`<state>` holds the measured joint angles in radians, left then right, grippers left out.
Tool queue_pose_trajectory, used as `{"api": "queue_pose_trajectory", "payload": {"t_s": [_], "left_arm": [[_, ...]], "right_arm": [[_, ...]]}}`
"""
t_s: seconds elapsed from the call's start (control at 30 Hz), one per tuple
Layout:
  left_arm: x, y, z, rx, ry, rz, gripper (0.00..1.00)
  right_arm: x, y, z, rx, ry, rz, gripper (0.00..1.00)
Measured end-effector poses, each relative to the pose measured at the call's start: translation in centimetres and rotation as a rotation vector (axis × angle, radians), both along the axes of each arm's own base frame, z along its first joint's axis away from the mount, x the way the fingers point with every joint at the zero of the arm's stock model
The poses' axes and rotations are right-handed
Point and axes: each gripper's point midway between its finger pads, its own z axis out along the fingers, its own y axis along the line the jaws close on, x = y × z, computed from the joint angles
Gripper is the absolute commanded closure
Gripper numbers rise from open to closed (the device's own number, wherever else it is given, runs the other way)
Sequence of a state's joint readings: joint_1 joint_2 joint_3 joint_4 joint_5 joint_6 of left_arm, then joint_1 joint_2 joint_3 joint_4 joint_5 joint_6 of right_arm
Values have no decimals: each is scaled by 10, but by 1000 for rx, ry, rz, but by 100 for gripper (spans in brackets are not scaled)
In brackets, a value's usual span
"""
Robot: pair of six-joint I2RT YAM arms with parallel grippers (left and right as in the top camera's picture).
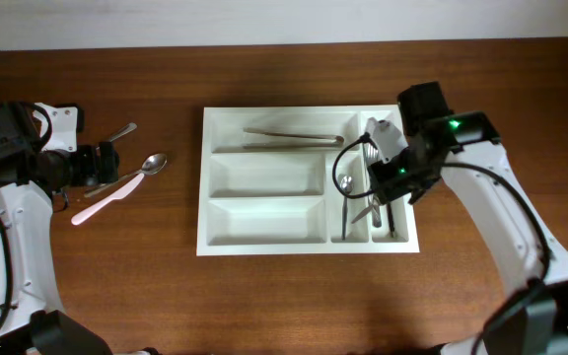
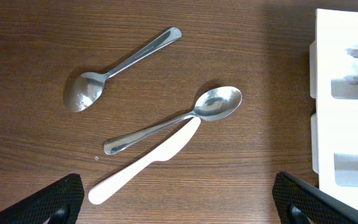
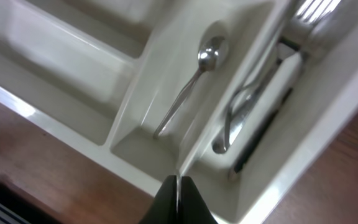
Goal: Pack container
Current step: 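Lower the spoon into the middle compartment beside the first spoon and release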
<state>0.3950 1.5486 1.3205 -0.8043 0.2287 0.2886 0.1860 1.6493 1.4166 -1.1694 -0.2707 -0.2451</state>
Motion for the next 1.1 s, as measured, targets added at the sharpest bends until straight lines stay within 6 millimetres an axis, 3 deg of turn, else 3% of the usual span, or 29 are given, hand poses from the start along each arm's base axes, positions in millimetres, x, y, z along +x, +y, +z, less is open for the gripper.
{"api": "queue_pose_trajectory", "payload": {"t_s": [0.33, 0.63, 0.87, 1.1], "left_arm": [[0, 0, 0, 0, 0, 0, 1], [0, 0, 0, 0, 0, 0, 1], [0, 0, 0, 0, 0, 0, 1], [0, 0, 0, 0, 0, 0, 1]], "right_arm": [[12, 20, -36, 84, 57, 113, 96], [12, 25, -36, 114, 57, 130, 96], [23, 20, -37, 86, 46, 22, 96], [37, 50, -27, 188, -1, -13, 96]]}}
